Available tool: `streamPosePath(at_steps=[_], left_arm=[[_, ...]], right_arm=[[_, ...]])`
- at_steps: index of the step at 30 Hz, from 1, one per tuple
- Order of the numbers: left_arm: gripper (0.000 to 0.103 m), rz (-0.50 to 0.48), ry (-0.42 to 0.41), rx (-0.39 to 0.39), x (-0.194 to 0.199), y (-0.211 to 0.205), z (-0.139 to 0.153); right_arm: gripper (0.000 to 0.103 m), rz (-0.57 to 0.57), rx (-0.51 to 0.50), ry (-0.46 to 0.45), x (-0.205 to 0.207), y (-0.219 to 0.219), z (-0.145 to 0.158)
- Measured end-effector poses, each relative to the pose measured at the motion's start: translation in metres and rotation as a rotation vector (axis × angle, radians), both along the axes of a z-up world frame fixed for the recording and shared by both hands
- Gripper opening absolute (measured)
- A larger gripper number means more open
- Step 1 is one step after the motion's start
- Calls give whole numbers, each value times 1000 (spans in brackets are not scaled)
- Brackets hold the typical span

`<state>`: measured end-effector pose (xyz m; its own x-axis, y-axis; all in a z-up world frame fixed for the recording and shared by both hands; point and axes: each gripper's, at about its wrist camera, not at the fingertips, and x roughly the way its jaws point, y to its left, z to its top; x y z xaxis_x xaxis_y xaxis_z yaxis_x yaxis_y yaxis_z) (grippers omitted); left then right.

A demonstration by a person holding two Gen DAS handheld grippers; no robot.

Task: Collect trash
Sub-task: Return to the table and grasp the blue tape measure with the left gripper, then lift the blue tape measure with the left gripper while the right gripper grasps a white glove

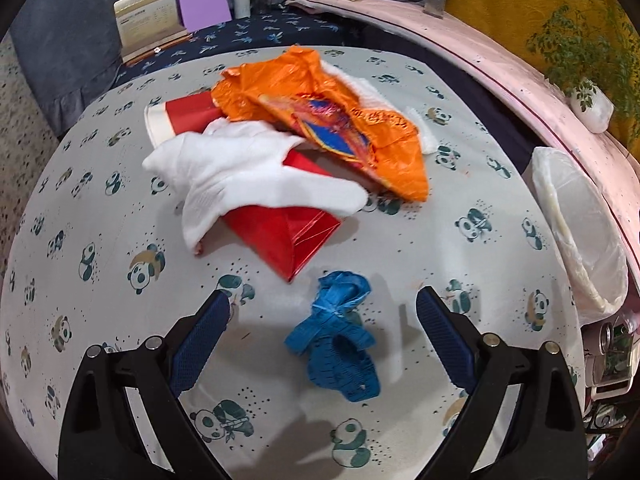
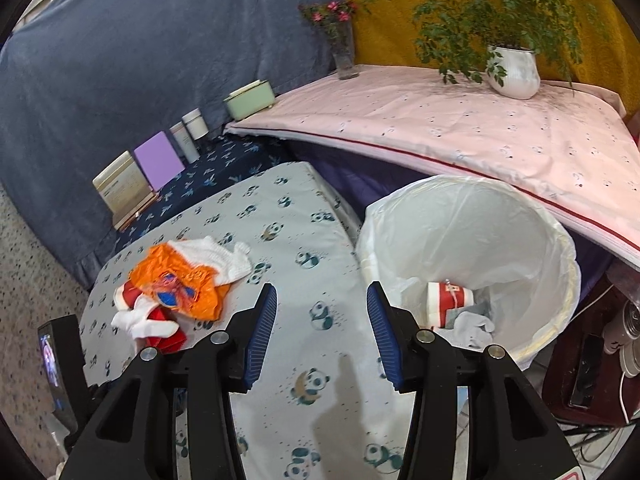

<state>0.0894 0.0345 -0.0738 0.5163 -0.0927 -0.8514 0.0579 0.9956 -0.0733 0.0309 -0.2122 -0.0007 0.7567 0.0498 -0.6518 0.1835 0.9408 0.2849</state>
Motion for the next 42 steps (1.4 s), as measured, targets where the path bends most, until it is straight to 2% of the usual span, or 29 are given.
streamPosePath(at_steps=[2, 4, 6, 8, 10, 11, 14, 20, 28, 42], left_arm=[[88, 3, 7, -7, 0, 4, -2], [81, 3, 20, -14, 2, 6, -5], [66, -10, 48, -35, 3, 8, -9], [59, -15, 49, -30, 3, 9, -11], [46, -37, 46, -32, 2, 9, -10], [34, -47, 47, -36, 1, 9, -9], [26, -59, 49, -66, -3, 13, -6], [23, -49, 17, -97, -15, 25, 10], [22, 24, -31, -132, -19, 63, 35], [22, 152, -85, -125, -7, 129, 51]], right_arm=[[46, 15, 0, 8, 0, 8, -2], [46, 34, 0, 19, 1, 16, -5], [46, 51, -4, 28, 2, 24, -7], [46, 68, -6, 38, 2, 32, -10], [46, 82, -7, 45, 3, 39, -12], [46, 88, -7, 48, 3, 42, -13], [46, 110, -7, 58, 6, 53, -16], [46, 162, -19, 65, 9, 77, -16], [46, 232, -31, 63, 17, 109, -13], [46, 382, -33, 98, 51, 184, -24]])
